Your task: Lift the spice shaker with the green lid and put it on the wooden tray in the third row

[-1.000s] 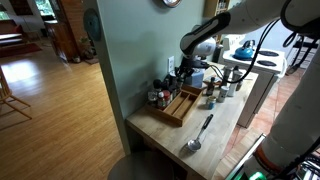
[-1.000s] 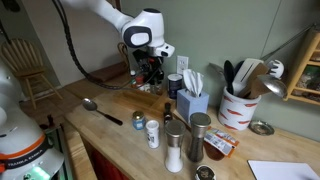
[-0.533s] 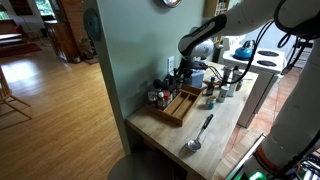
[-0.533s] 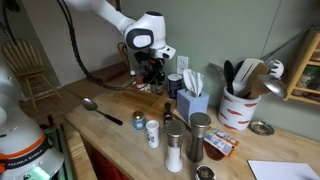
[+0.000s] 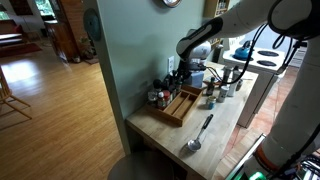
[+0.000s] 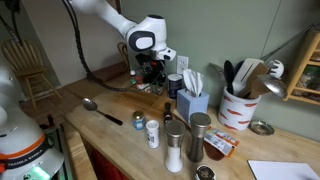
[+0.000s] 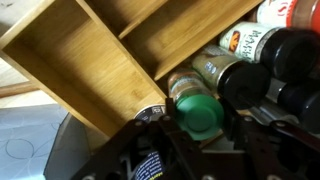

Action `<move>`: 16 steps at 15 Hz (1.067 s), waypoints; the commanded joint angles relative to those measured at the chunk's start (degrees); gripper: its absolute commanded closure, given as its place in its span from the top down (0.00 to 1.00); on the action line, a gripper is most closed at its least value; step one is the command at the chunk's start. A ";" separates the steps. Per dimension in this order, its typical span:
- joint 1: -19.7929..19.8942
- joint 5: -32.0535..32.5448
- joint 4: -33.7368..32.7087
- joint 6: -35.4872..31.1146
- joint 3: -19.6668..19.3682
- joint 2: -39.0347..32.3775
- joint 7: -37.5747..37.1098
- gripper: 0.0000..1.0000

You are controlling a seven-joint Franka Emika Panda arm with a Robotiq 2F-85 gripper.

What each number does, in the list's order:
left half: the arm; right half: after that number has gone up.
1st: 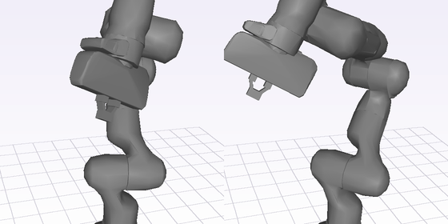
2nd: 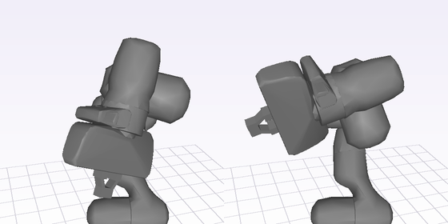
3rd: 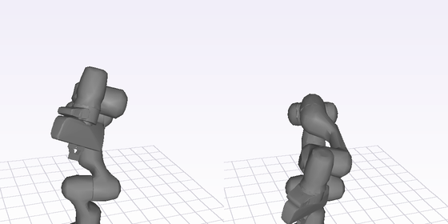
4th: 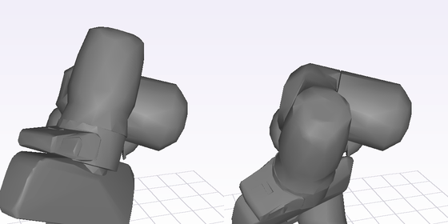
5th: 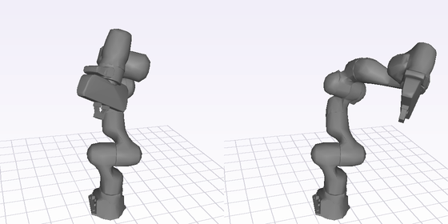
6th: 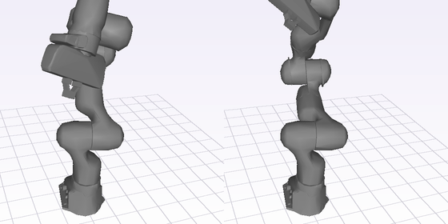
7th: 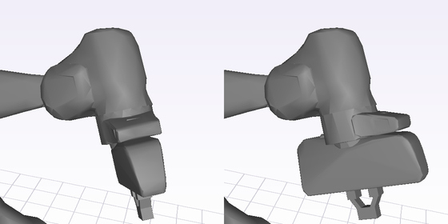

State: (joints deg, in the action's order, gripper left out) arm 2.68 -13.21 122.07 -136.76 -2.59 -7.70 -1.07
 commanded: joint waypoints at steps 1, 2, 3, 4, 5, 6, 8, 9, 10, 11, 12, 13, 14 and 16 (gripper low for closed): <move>-0.22 2.17 -1.58 1.74 0.32 -1.11 -0.76 0.20; -0.29 2.69 -1.68 1.81 0.33 -1.20 -0.93 0.20; -0.24 2.48 -1.78 1.96 0.46 -1.16 -0.44 0.20; -0.29 2.76 -1.85 2.12 0.51 -1.18 -0.34 0.44; -0.30 2.93 -1.81 2.14 0.55 -1.10 -0.29 0.62; -0.34 3.23 -1.74 2.09 0.54 -1.01 -0.50 0.64; -0.38 3.26 -1.71 2.04 0.68 -0.83 -0.35 0.71; -0.32 2.93 -1.67 1.97 0.75 -0.69 -0.10 0.70; -0.24 2.51 -1.65 1.90 0.82 -0.55 0.23 0.68; -0.17 2.26 -1.64 1.87 0.85 -0.41 0.39 0.64; 0.04 1.41 -1.48 1.90 0.92 -0.05 1.00 0.65; 0.26 0.54 -1.23 2.23 0.99 0.44 1.84 0.66; 0.52 0.02 -0.89 3.62 1.03 1.22 3.33 0.90; 0.55 4.05 0.02 7.41 0.07 3.10 3.36 0.97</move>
State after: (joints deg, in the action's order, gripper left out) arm 2.47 -11.77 120.60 -134.68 -1.92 -7.74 0.68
